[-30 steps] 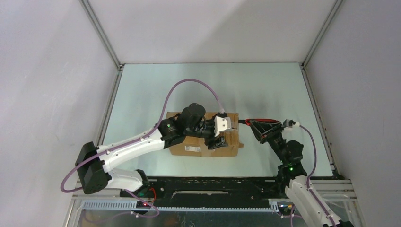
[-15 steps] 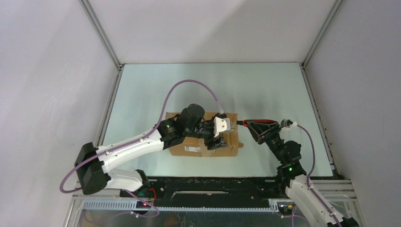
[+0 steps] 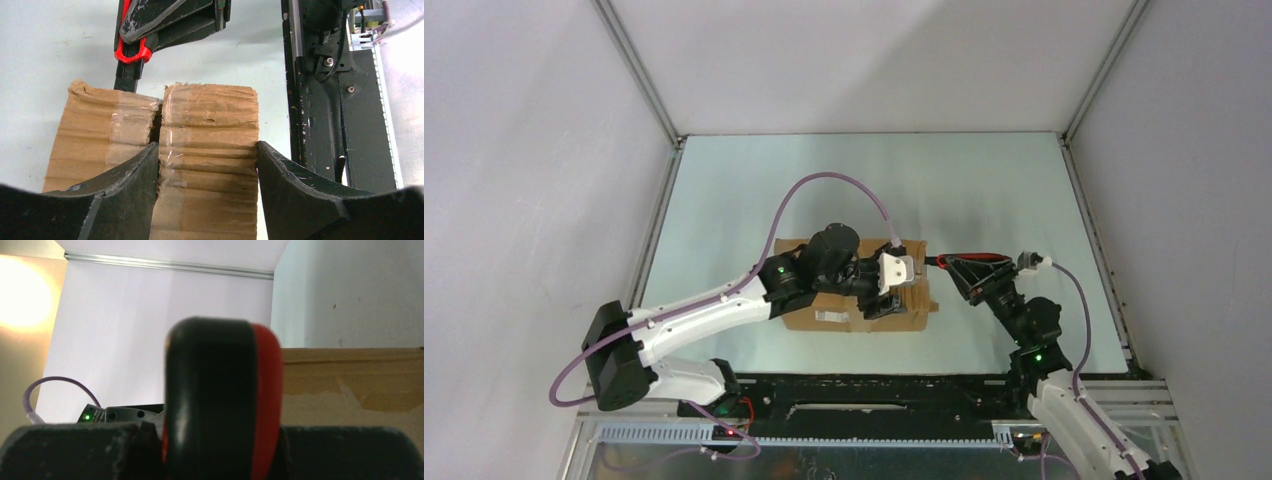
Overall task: Unpack the express box
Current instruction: Cut the express box at the center of the board, then adjust the knife.
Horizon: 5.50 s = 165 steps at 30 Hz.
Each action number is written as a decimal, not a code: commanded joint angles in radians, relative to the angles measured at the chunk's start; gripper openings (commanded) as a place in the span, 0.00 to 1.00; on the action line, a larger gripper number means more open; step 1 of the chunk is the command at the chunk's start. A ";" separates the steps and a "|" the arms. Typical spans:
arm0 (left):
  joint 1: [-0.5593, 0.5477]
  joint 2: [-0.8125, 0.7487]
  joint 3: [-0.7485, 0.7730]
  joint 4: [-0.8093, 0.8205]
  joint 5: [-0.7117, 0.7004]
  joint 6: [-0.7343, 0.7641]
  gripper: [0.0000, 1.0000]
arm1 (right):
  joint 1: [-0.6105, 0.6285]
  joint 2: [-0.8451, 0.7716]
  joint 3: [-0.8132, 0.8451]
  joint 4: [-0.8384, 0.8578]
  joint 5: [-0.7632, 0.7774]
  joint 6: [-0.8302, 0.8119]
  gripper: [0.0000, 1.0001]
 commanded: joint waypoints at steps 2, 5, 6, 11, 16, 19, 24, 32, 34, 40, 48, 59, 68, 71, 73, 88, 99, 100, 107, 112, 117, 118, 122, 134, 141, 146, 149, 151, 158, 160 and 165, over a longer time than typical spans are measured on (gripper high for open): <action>-0.021 0.057 -0.048 -0.056 -0.053 0.079 0.01 | 0.050 0.149 0.037 0.162 -0.156 -0.046 0.00; -0.019 0.074 -0.031 -0.075 -0.074 0.102 0.00 | 0.100 0.177 0.037 0.171 -0.136 -0.061 0.00; -0.012 0.074 -0.032 -0.075 -0.079 0.103 0.00 | 0.110 0.173 0.033 0.170 -0.135 -0.061 0.00; 0.038 0.050 -0.060 -0.049 -0.083 0.101 0.00 | 0.043 0.039 0.003 0.082 -0.191 -0.048 0.00; 0.057 0.018 -0.097 -0.039 -0.090 0.100 0.00 | -0.131 -0.104 -0.002 -0.032 -0.316 -0.022 0.00; 0.057 0.012 -0.107 -0.038 -0.091 0.094 0.00 | -0.179 -0.106 0.001 -0.033 -0.367 -0.019 0.00; 0.059 0.022 -0.101 -0.026 -0.100 0.086 0.00 | -0.140 -0.047 0.007 -0.004 -0.376 -0.039 0.00; 0.059 0.039 -0.092 -0.016 -0.076 0.088 0.00 | 0.026 0.009 0.033 -0.007 -0.248 -0.089 0.00; 0.059 0.033 -0.096 -0.010 -0.080 0.092 0.00 | 0.052 0.040 0.035 0.024 -0.242 -0.089 0.00; 0.075 0.023 -0.099 0.007 -0.108 0.097 0.00 | 0.053 -0.050 0.032 -0.083 -0.284 -0.114 0.00; 0.136 -0.028 -0.114 0.035 -0.097 0.058 0.00 | -0.008 -0.280 0.048 -0.357 -0.404 -0.176 0.00; 0.143 -0.050 -0.130 0.044 -0.099 0.055 0.00 | 0.030 -0.186 0.087 -0.349 -0.431 -0.233 0.00; 0.123 -0.016 -0.109 0.040 -0.105 0.083 0.00 | 0.205 -0.056 0.110 -0.310 -0.290 -0.282 0.00; 0.113 -0.002 -0.103 0.043 -0.108 0.089 0.00 | 0.223 -0.035 0.117 -0.311 -0.289 -0.302 0.00; 0.110 0.000 -0.105 0.042 -0.110 0.092 0.00 | 0.223 -0.030 0.118 -0.316 -0.303 -0.311 0.00; 0.134 -0.128 -0.215 0.010 -0.177 0.066 0.00 | -0.243 -0.126 0.164 -0.413 -0.685 -0.307 0.00; 0.049 -0.106 -0.149 -0.036 -0.238 0.173 0.00 | -0.214 -0.104 0.311 -0.734 -0.461 -0.495 0.00; 0.030 -0.108 -0.136 -0.045 -0.260 0.196 0.00 | -0.213 -0.095 0.329 -0.750 -0.427 -0.512 0.00; -0.024 -0.133 -0.108 -0.084 -0.307 0.277 0.00 | -0.209 -0.052 0.363 -0.745 -0.365 -0.525 0.00; 0.015 -0.029 0.038 -0.164 -0.299 0.065 0.44 | -0.202 -0.051 0.379 -0.735 -0.359 -0.519 0.00; 0.076 0.009 0.127 -0.171 -0.290 -0.106 0.84 | -0.130 -0.070 0.396 -0.770 -0.314 -0.523 0.00; 0.083 0.015 0.154 -0.188 -0.298 -0.136 0.85 | -0.111 -0.073 0.402 -0.781 -0.296 -0.526 0.00; 0.099 -0.008 0.204 -0.233 -0.250 -0.214 0.99 | -0.041 -0.080 0.436 -0.800 -0.270 -0.554 0.00; 0.104 -0.113 0.262 -0.247 0.073 -0.388 0.91 | 0.091 -0.024 0.617 -0.611 -0.318 -0.643 0.00; 0.129 -0.150 0.160 -0.018 0.248 -0.639 0.83 | 0.189 0.075 0.713 -0.539 -0.308 -0.692 0.00; 0.150 -0.176 0.062 0.227 0.316 -0.832 0.76 | 0.241 0.116 0.741 -0.493 -0.274 -0.710 0.00; 0.151 -0.158 0.036 0.327 0.348 -0.917 0.70 | 0.275 0.138 0.753 -0.474 -0.246 -0.722 0.00; 0.150 -0.147 0.036 0.339 0.351 -0.937 0.65 | 0.299 0.151 0.764 -0.472 -0.227 -0.733 0.00; 0.150 -0.123 0.018 0.407 0.354 -1.001 0.13 | 0.317 0.156 0.770 -0.461 -0.182 -0.736 0.00; 0.150 -0.116 0.004 0.446 0.349 -1.036 0.00 | 0.321 0.153 0.768 -0.460 -0.156 -0.736 0.00; 0.149 -0.138 -0.048 0.543 0.294 -1.093 0.00 | 0.325 0.150 0.747 -0.402 -0.104 -0.726 0.32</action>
